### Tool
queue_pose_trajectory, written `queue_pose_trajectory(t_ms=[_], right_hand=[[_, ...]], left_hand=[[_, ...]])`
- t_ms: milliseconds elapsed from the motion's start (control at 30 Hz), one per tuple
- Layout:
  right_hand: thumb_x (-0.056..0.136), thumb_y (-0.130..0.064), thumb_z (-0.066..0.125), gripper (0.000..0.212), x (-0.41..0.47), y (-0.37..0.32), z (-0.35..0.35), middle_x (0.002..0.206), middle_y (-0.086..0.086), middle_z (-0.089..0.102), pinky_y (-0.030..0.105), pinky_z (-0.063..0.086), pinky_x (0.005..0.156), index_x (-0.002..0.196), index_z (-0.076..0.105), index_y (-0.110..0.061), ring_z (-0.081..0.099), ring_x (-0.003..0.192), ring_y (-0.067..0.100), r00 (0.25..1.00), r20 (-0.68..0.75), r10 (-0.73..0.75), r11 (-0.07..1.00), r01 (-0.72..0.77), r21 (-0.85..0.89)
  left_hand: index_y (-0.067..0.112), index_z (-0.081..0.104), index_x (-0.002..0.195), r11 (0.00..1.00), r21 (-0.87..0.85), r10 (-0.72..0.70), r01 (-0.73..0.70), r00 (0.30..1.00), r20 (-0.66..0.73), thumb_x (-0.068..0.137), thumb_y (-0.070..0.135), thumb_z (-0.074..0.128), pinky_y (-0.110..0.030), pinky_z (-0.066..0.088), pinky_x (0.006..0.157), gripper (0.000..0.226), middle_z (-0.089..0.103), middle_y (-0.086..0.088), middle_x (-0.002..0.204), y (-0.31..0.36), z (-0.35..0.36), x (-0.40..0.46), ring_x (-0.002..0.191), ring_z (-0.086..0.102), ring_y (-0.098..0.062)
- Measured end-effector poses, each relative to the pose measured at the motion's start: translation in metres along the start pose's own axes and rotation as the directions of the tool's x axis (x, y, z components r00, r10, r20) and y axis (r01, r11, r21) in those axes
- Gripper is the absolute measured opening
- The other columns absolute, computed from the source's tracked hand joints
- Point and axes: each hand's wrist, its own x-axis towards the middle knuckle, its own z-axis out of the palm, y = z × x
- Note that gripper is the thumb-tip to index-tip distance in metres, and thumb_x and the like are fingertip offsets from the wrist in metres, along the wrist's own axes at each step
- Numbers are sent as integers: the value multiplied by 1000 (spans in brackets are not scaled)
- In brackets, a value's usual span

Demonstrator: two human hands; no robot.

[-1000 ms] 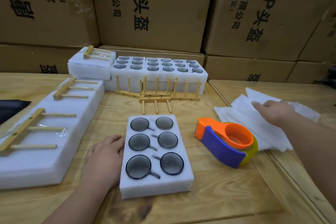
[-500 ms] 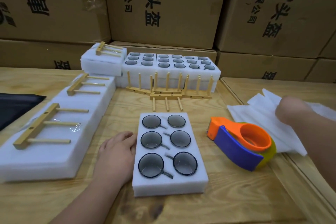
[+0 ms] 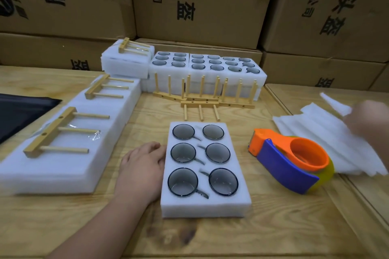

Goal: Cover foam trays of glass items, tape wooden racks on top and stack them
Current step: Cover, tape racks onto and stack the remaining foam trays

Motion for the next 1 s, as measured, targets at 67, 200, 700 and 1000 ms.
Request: queue_pose_trajectory(t_ms=[67,200,700,1000], right_hand=[[88,-37,44,33,-1,-6,-18,74,19,57,52,57,74,94,64,-13,60,71,39,992,-122,-39,997,47,69],[88,-45,41,42,-41,-44,-71,80,5,65,47,57,68,120,56,-22,62,72,32,810,-570,-137,858,385,341],[81,-9,56,37,-292,-103,21,136,3,65,50,49,105,112,75,-8,56,133,17,475,-524,-707,120,810,574],[88,-17,55,34,-289,-113,-8,131,-7,66,43,50,101,118,68,-26,61,125,16,592,-526,-610,80,707,702]], left_hand=[[50,50,136,1000,0,0,0,1000,1,104,37,36,-37,20,117,37,40,19,150,0,0,0,137,36,-16],[51,49,135,1000,-4,4,-4,1000,1,104,38,34,-37,19,117,37,40,19,149,0,0,0,137,36,-15],[53,48,136,999,25,24,-24,1000,1,100,42,41,-37,21,114,38,40,20,147,0,-3,1,136,38,-13],[52,45,136,1000,-6,8,-9,1000,-11,101,43,38,-37,20,117,37,39,20,149,-4,3,3,139,34,-12]])
